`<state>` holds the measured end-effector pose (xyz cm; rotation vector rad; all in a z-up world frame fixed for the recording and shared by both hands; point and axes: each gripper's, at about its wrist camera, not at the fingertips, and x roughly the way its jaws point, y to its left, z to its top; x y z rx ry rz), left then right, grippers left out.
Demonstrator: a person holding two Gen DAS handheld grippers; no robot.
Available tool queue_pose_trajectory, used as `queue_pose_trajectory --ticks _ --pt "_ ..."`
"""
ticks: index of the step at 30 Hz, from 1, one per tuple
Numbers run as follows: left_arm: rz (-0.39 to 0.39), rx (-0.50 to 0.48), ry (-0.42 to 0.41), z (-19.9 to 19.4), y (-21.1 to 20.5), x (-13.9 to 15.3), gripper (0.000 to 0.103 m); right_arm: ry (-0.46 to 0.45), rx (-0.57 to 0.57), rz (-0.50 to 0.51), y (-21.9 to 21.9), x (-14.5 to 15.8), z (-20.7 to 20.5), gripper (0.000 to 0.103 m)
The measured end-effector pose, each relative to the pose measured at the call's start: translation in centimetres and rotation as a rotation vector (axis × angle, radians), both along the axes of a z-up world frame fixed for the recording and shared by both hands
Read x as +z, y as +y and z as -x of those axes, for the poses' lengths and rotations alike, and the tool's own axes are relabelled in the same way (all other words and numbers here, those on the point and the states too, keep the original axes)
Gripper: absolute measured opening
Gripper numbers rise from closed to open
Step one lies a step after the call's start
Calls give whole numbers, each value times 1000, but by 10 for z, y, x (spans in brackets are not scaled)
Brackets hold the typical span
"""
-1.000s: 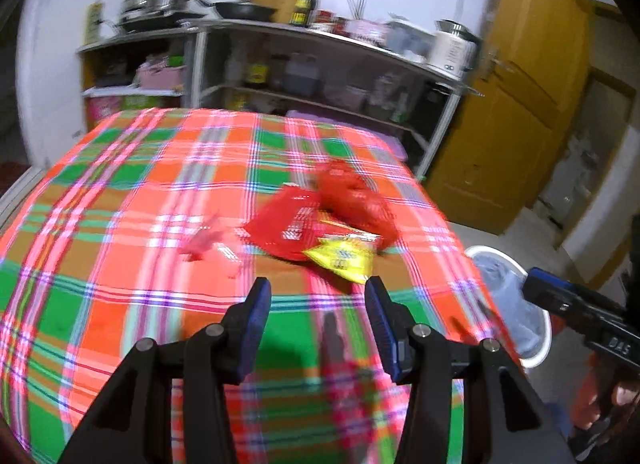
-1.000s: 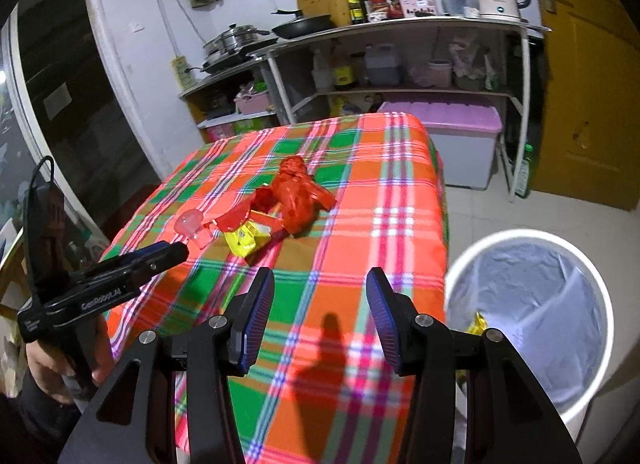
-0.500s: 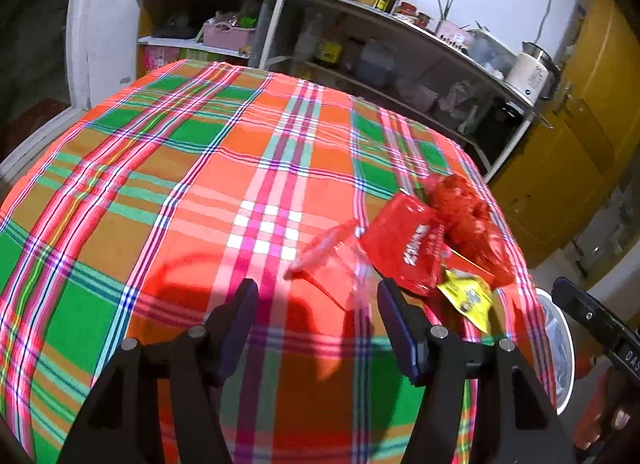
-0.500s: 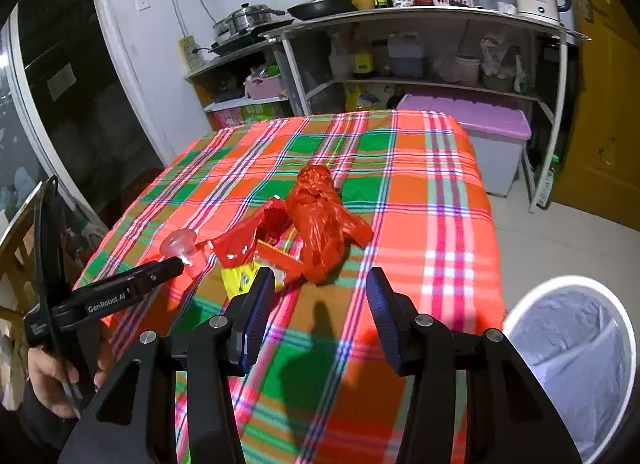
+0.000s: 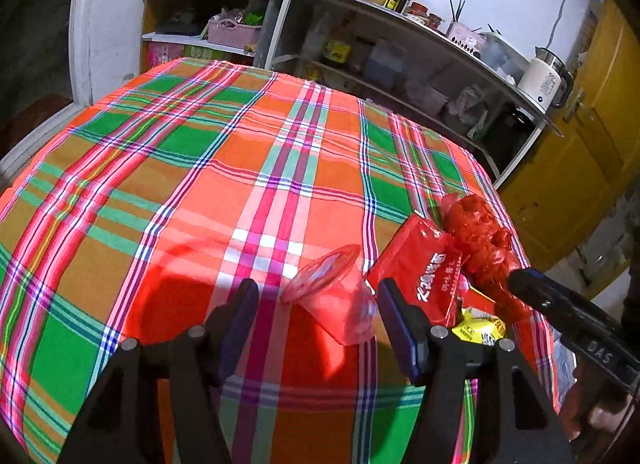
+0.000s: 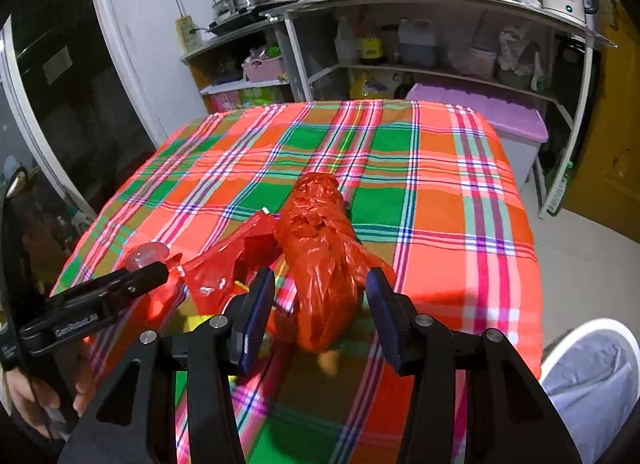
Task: Collect trash
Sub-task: 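Grasp the red plastic bag with the right gripper while the left gripper grasps a clear cup, then carry the red bag and clear cup over the bin with both grippers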
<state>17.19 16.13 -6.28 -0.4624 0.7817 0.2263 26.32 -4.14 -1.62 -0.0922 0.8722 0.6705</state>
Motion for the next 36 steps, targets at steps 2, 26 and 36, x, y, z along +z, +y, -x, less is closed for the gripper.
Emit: queue_pose_trajectory --ticks 2,26,36 --pt "-9 2 3 -2 0 0 64 2 -3 27 5 -5 -4 31" --pt "-42 -73 -69 14 -20 22 28 -41 -77 -33 -36 16 19 17" --pt "-70 -139 -112 35 -53 44 28 -64 -112 -75 -68 34 51 17"
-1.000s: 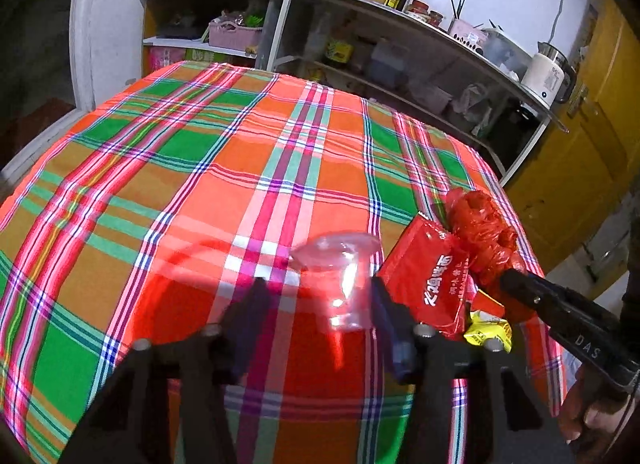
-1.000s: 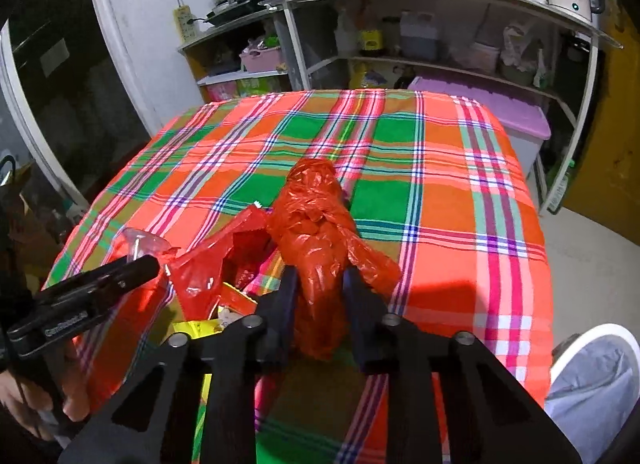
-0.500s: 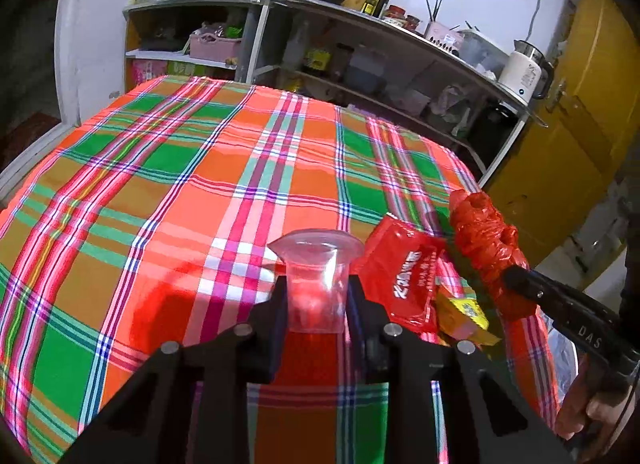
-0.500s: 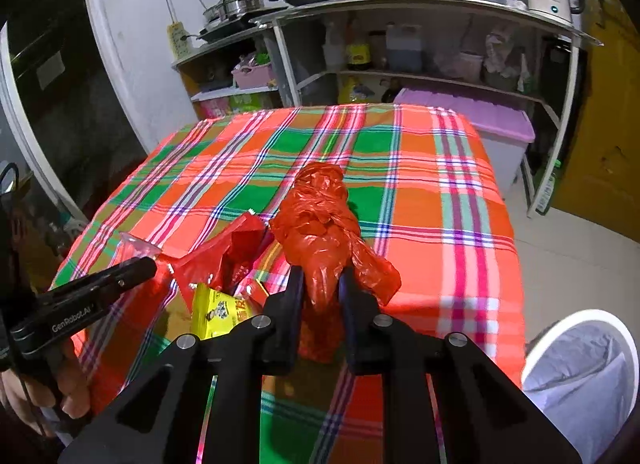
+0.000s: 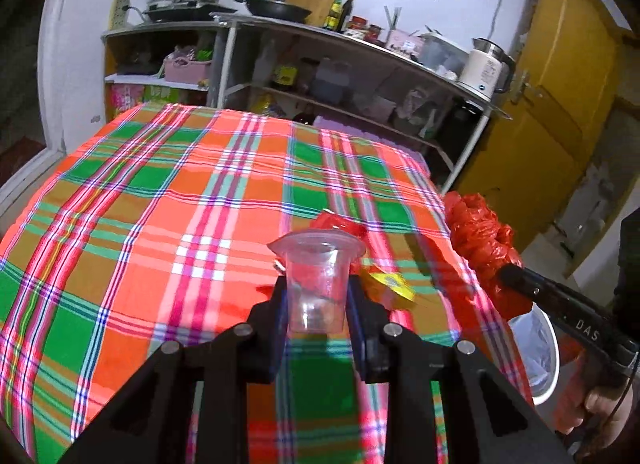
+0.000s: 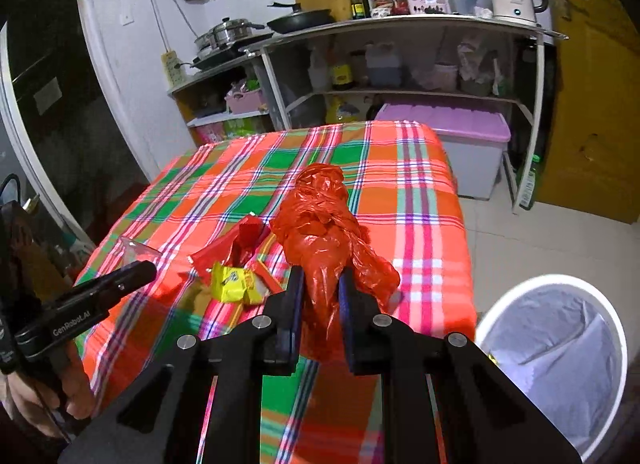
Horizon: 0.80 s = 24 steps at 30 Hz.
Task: Collect trash
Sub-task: 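Carry the red bag and clear cup over the bin with both grippers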
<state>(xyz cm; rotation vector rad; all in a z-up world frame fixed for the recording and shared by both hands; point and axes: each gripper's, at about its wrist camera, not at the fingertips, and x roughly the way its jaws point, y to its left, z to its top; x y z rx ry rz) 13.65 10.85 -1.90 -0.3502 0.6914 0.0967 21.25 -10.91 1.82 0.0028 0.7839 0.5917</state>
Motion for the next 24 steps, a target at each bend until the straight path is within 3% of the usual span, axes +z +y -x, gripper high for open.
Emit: queue_pose_trajectory --ticks 24 --pt "-49 -151 -69 55 -78 36 28 -61 -65 -53 -66 30 86 17"
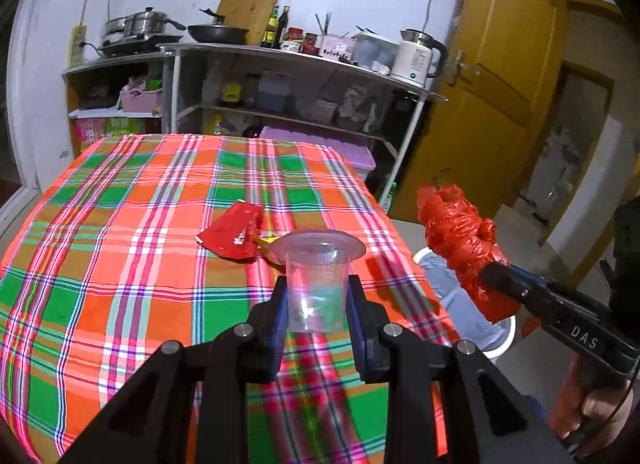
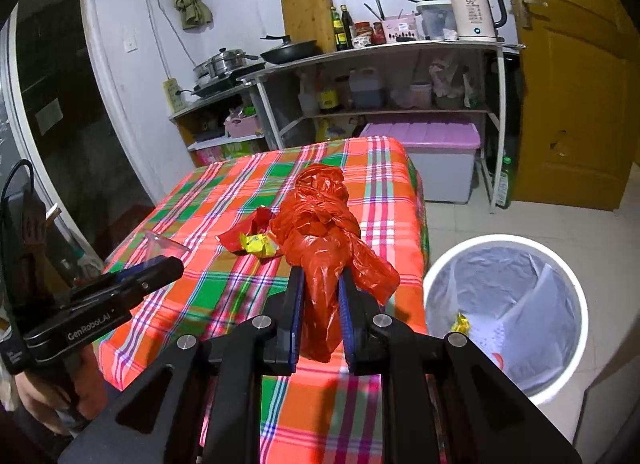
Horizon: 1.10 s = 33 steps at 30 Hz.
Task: Collect trash
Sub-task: 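Carry the red bag and clear cup over the bin with both grippers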
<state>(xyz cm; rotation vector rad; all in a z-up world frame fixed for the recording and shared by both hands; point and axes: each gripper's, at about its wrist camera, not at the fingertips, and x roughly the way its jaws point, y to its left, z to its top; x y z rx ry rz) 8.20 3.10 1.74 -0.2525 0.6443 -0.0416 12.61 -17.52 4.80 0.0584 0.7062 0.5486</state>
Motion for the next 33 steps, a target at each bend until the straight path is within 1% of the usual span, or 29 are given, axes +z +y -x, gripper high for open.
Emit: queue_pose_trajectory --ticks 7,17,25,33 --pt "-17 -35 -11 4 -22 7 28 -7 -24 -11 -18 4 12 17" --pt "-37 -94 -14 -4 -54 11 29 -3 -78 -28 -48 2 20 17" --pt "-49 -143 -6 -14 -79 9 29 11 -133 -37 -74 -3 17 17" --pt "-55 -182 21 -33 -101 0 29 42 -191 -42 -97 -14 8 17"
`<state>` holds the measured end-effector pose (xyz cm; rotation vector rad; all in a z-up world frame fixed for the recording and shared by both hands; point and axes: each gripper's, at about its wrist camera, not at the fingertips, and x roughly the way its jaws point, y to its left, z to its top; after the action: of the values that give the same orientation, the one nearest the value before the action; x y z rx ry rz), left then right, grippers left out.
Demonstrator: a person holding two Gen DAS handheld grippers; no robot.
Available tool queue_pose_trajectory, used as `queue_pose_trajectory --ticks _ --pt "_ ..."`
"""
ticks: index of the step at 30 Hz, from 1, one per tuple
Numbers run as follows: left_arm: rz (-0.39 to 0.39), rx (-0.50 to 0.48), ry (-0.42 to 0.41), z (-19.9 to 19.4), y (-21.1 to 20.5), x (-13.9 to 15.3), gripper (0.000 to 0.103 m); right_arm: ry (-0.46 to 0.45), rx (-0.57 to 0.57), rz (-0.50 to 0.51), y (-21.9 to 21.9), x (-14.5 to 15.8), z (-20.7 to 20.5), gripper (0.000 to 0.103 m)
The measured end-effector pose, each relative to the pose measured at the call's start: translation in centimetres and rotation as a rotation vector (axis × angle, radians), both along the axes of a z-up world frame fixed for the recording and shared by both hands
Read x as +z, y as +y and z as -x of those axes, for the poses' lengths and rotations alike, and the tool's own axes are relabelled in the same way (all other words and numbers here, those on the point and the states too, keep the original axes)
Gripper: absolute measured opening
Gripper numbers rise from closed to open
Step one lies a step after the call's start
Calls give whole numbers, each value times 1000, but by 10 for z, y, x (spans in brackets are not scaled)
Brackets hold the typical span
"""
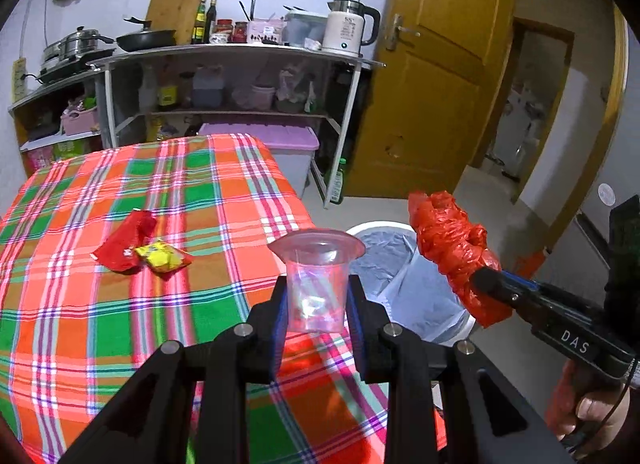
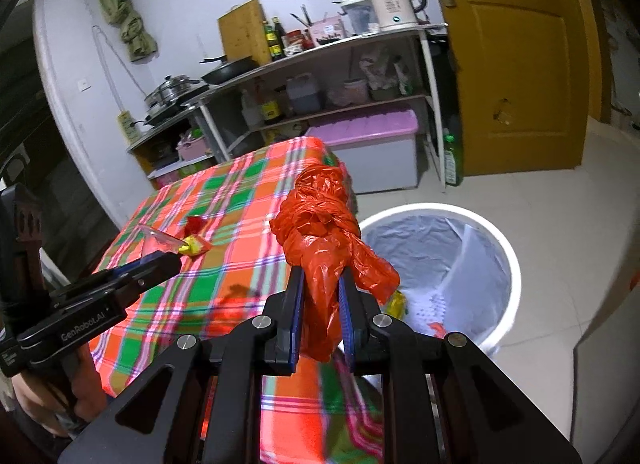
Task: Collect trash
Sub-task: 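Carry the red bag and clear cup over the bin with both grippers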
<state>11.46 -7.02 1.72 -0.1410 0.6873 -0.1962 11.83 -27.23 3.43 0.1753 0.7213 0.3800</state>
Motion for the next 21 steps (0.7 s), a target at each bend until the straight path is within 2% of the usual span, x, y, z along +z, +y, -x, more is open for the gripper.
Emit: queue_pose_trajectory --ticks 21 --pt "-16 -135 119 -62 -65 -47 29 147 -125 -12 -61 -54 -40 17"
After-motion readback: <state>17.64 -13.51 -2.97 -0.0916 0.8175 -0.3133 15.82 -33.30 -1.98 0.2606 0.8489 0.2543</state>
